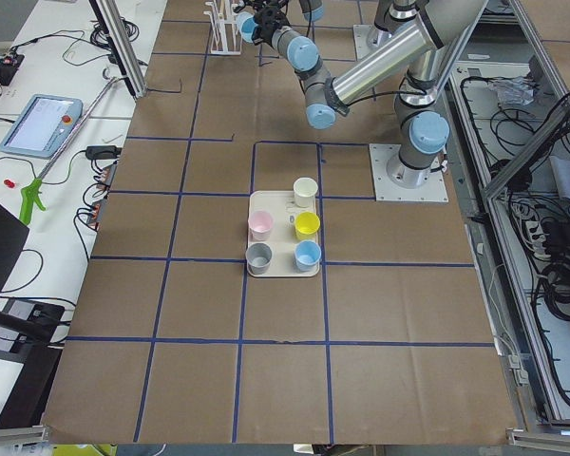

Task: Transfer IKEA cup to right arm and place on rack

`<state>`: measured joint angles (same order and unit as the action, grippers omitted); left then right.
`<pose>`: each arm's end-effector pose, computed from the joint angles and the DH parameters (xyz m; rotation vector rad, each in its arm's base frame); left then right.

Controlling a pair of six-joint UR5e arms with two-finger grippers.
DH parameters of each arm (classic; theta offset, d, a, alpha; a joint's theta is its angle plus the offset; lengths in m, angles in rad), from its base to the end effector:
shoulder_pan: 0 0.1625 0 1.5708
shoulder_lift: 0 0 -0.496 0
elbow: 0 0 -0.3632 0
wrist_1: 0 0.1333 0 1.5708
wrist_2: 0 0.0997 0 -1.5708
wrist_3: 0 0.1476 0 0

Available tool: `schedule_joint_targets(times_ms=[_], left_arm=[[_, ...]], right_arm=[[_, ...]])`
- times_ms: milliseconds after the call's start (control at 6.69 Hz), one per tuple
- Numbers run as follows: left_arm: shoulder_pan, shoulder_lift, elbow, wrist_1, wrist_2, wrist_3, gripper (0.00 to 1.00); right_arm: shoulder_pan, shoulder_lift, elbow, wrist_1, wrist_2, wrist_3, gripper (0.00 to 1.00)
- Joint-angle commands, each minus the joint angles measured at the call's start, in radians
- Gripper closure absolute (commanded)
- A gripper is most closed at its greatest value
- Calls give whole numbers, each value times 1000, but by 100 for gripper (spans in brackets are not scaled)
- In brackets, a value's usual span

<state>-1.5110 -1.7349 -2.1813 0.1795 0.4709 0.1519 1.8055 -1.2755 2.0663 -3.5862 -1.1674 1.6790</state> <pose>-0.2374 -0.4670 0.4428 -0.7013 -1.8600 1.1199 0.3165 -0.5014 0.4265 1.0478 1.6010 -0.4498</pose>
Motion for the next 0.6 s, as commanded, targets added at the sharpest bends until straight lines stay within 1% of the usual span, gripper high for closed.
schedule_joint_targets(times_ms=[0,149,299,448], left_arm=[[0,0,0,0,0,0,89],[0,0,0,0,0,0,89],[0,0,2,0,0,0,84],[0,-2,6,2,2,-15,60]], right_arm=[[0,-1,0,1,0,2,24],[0,-1,-2,1,0,4,30],[0,-1,0,0,0,4,37],[0,-1,-2,1,0,2,43]])
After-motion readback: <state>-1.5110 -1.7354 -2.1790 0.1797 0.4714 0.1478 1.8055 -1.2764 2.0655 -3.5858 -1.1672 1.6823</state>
